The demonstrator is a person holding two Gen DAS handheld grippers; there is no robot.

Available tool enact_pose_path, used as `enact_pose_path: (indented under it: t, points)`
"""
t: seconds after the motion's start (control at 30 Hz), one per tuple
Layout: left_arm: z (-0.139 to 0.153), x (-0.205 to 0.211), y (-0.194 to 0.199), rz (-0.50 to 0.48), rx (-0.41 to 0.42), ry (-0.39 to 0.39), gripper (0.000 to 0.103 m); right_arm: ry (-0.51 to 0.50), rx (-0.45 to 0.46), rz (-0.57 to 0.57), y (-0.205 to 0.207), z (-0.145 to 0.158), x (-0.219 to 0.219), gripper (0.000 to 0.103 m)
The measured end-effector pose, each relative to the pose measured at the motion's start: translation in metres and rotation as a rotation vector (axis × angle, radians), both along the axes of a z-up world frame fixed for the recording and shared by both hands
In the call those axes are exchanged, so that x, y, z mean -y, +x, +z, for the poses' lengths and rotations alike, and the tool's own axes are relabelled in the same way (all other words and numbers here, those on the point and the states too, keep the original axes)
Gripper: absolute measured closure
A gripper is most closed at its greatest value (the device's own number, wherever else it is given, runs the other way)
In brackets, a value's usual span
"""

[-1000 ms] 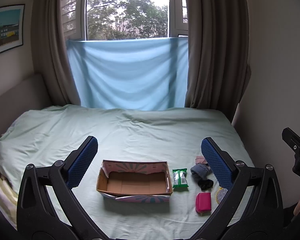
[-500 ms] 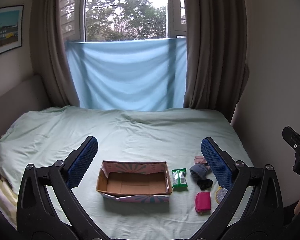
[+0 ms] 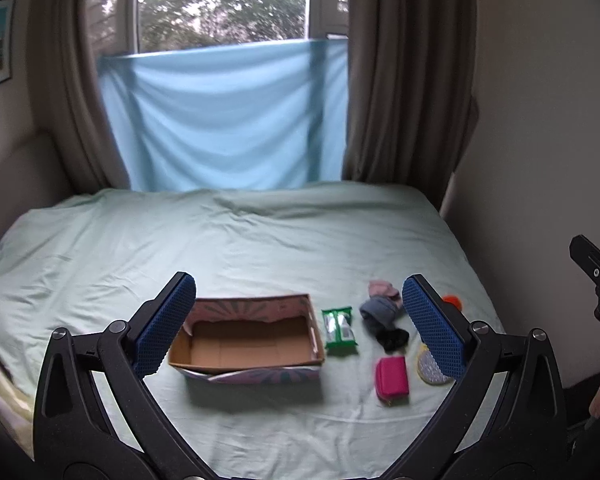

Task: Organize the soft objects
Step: 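Lower the left tool onto the pink pouch while the right tool reaches the silver sponge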

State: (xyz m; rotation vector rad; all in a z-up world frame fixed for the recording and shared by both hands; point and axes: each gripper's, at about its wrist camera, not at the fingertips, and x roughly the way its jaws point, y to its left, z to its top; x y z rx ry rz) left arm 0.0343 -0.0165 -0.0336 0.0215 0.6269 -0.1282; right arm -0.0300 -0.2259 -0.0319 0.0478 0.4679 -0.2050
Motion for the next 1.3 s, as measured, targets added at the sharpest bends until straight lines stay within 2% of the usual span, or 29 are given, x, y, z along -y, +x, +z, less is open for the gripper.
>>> enact_pose_path:
  t: [0.2,0.37,0.57,0.77,0.93,1.07,1.23,1.3]
  points:
    - [-0.066,0.041,0.013,-0.051,-0.117,-0.006,0.001,-0.004,-0.060,-0.009,0.011,-0.049,0.034,0.000]
    - [-0.139,0.084,0.023,-0.084,-0.217,-0.009,0.001,-0.008,-0.135,0.023,0.028,-0.105,0.064,0.000]
    - [-0.233,0.134,0.036,-0.133,-0.312,0.019,0.001,0.022,-0.254,0.072,0.057,-0.186,0.092,0.000]
    - [-0.318,0.177,0.048,-0.197,-0.368,0.073,0.001,0.047,-0.346,0.118,0.088,-0.264,0.110,0.000]
    - [-0.368,0.197,0.056,-0.207,-0.428,0.093,0.001,0.059,-0.405,0.146,0.111,-0.326,0.120,0.000]
    - [-0.404,0.211,0.059,-0.221,-0.465,0.137,0.001,0.056,-0.458,0.172,0.128,-0.364,0.125,0.000]
    - [-0.427,0.219,0.067,-0.234,-0.480,0.179,0.003,0.053,-0.506,0.217,0.139,-0.401,0.129,0.001]
    - [-0.433,0.222,0.071,-0.237,-0.484,0.189,0.007,0.058,-0.526,0.229,0.144,-0.412,0.129,0.007]
